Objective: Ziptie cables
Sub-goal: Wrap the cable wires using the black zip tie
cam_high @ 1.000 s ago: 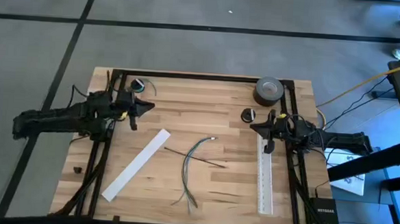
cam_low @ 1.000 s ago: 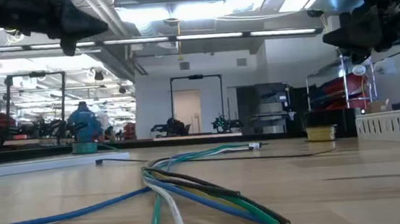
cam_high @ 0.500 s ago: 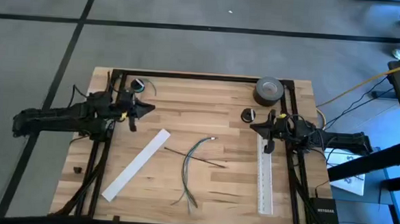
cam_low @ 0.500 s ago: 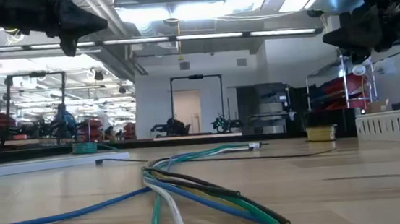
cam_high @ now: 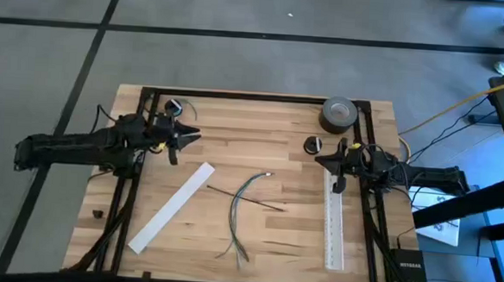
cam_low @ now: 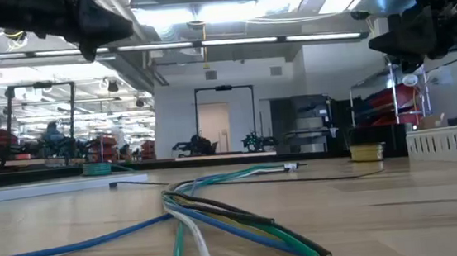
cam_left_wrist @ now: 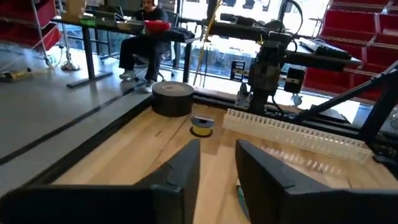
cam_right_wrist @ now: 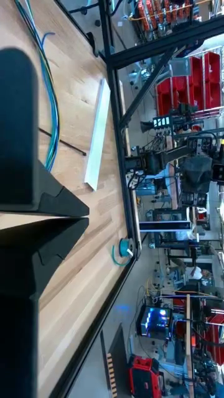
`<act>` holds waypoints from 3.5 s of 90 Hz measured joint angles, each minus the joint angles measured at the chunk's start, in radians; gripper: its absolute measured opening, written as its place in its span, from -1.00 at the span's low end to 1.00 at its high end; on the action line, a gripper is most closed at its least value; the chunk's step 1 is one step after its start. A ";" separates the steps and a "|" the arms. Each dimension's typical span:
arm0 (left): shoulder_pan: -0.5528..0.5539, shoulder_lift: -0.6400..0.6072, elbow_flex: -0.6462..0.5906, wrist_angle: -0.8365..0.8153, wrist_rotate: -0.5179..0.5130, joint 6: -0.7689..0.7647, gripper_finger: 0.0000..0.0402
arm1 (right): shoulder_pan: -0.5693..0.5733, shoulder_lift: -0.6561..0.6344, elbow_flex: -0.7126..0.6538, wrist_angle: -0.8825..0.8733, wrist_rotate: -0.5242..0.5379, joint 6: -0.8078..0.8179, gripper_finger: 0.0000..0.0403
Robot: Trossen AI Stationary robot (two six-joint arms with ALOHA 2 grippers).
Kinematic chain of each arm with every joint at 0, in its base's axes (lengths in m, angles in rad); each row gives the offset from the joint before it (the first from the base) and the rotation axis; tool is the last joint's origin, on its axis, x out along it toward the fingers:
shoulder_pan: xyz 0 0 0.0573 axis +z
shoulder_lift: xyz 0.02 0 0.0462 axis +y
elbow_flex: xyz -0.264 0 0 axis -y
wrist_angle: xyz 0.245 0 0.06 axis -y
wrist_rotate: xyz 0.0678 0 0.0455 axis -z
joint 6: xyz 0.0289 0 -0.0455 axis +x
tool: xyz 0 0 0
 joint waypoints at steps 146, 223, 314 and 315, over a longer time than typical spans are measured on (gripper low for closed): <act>-0.072 0.546 0.204 -0.173 -0.003 -0.268 -0.13 | 0.000 0.000 0.000 0.000 0.000 0.000 -1.00; -0.232 0.698 0.204 -0.083 -0.028 -0.416 -0.13 | 0.000 0.000 0.000 0.001 0.004 0.000 -1.00; -0.240 0.697 0.203 -0.023 -0.132 -0.642 -0.13 | 0.000 0.014 0.000 0.027 0.038 0.147 -0.90; -0.242 0.697 0.203 -0.025 -0.132 -0.647 -0.13 | 0.000 0.015 0.000 0.029 0.038 0.157 -0.89</act>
